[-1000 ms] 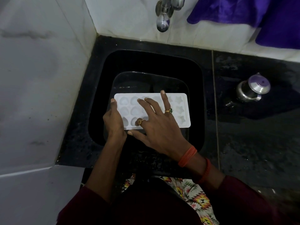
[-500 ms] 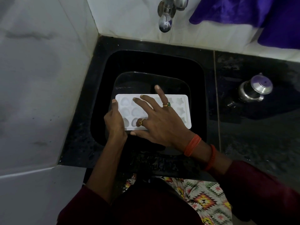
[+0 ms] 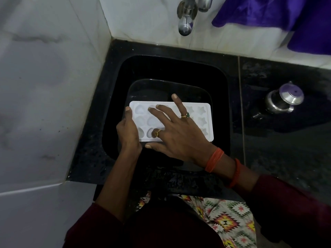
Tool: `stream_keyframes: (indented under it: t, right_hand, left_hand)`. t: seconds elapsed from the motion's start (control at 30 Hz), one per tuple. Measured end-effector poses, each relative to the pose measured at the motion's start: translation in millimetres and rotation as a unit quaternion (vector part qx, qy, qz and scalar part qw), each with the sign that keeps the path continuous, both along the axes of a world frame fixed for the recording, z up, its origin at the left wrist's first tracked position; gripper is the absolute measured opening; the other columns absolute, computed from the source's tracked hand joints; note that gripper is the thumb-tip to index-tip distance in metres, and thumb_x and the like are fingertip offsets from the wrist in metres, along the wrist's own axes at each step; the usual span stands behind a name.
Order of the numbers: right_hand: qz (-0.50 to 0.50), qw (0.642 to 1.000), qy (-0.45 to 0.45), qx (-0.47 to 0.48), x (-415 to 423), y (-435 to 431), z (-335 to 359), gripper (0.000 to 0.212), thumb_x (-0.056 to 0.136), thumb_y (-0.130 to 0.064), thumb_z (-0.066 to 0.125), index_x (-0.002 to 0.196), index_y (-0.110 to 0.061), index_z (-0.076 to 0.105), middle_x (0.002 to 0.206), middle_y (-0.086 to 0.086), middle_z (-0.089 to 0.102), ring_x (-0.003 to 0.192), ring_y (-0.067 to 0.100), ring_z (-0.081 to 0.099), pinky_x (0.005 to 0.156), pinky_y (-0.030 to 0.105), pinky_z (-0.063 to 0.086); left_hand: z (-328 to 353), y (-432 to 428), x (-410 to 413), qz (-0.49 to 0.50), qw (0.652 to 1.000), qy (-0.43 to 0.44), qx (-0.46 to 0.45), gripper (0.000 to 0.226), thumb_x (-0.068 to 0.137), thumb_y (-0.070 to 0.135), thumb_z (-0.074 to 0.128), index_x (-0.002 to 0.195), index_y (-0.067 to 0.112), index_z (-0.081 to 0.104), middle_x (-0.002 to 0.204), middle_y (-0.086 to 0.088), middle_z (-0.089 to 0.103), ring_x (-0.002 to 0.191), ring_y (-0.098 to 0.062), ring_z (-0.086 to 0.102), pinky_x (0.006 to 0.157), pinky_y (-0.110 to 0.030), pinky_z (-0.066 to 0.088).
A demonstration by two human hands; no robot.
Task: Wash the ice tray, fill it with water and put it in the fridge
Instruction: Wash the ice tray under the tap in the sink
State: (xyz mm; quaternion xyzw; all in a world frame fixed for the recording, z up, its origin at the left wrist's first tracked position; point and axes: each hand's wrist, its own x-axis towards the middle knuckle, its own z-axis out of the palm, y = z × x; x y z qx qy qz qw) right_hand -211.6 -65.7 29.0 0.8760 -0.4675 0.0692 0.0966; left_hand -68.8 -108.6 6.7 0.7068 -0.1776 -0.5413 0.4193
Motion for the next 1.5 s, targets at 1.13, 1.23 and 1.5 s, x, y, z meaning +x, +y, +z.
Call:
stream_keyframes:
  t: [1.13,1.23,1.5]
  right_hand:
    - [-0.062,0.997,-0.046,0.028,12,8,0,0.067,0.097,-0.074,0.036,0.095,-0.022,0.079,0.154,0.013,0.048,0.141,0.028,0.046,0.125,0.058,-0.002]
    - [-0.072,0.996,-0.052,0.027,8,6,0,0.063,0.097,-0.073,0.038,0.097,-0.026,0.079,0.152,0.014,0.050,0.138,0.028,0.048,0.125,0.058,-0.003]
    - [-0.131,0.989,-0.072,0.014,5,5,4,0.062,0.099,-0.069,0.037,0.113,-0.023,0.076,0.150,0.011,0.052,0.138,0.024,0.049,0.124,0.059,-0.008]
  left_hand:
    - [2,1,-3,-0.017,0.999,-0.026,-0.009,0.038,0.102,0.051,0.047,0.082,0.025,0.065,0.079,0.004,0.072,0.069,-0.012,0.070,0.063,-0.026,0.055]
    - [0,1,-3,-0.011,1.000,-0.012,-0.001,0.039,0.100,0.054,0.049,0.084,0.025,0.068,0.079,0.004,0.074,0.069,-0.015,0.073,0.066,-0.031,0.057]
    - [0,4,-6,-0.009,1.000,-0.002,0.001,0.037,0.100,0.054,0.050,0.081,0.027,0.067,0.078,0.005,0.074,0.077,-0.018,0.073,0.082,-0.040,0.061]
